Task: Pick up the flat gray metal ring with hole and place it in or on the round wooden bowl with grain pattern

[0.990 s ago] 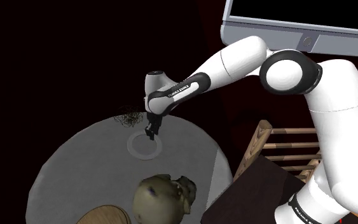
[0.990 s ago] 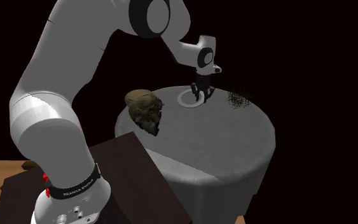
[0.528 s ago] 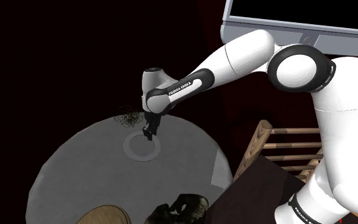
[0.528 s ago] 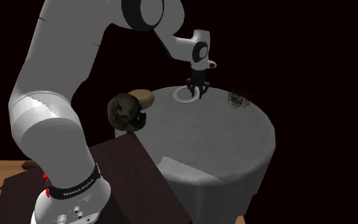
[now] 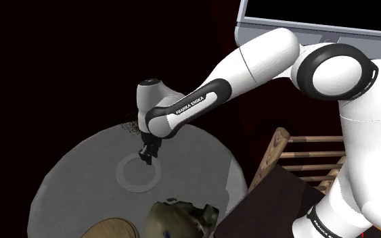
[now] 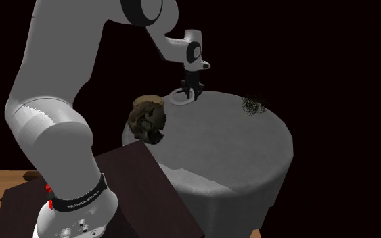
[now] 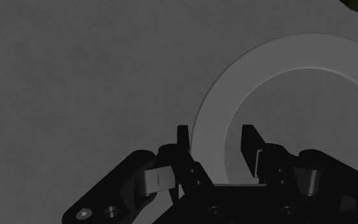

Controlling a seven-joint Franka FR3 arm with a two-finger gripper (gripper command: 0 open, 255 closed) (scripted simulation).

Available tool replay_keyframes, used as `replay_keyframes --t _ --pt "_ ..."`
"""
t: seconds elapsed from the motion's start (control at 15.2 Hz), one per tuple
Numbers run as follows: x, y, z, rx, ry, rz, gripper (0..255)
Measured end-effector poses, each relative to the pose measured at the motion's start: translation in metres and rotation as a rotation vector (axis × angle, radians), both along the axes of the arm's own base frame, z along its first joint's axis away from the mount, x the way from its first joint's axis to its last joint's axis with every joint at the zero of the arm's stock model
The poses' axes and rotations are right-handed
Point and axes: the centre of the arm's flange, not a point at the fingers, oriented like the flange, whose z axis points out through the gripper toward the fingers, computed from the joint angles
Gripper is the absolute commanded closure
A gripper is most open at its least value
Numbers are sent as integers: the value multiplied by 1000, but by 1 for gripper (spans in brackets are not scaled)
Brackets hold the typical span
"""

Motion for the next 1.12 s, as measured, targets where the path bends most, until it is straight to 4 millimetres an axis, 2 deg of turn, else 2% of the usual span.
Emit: replay_keyframes --t 1.12 --pt "-132 180 3 0 0 0 255"
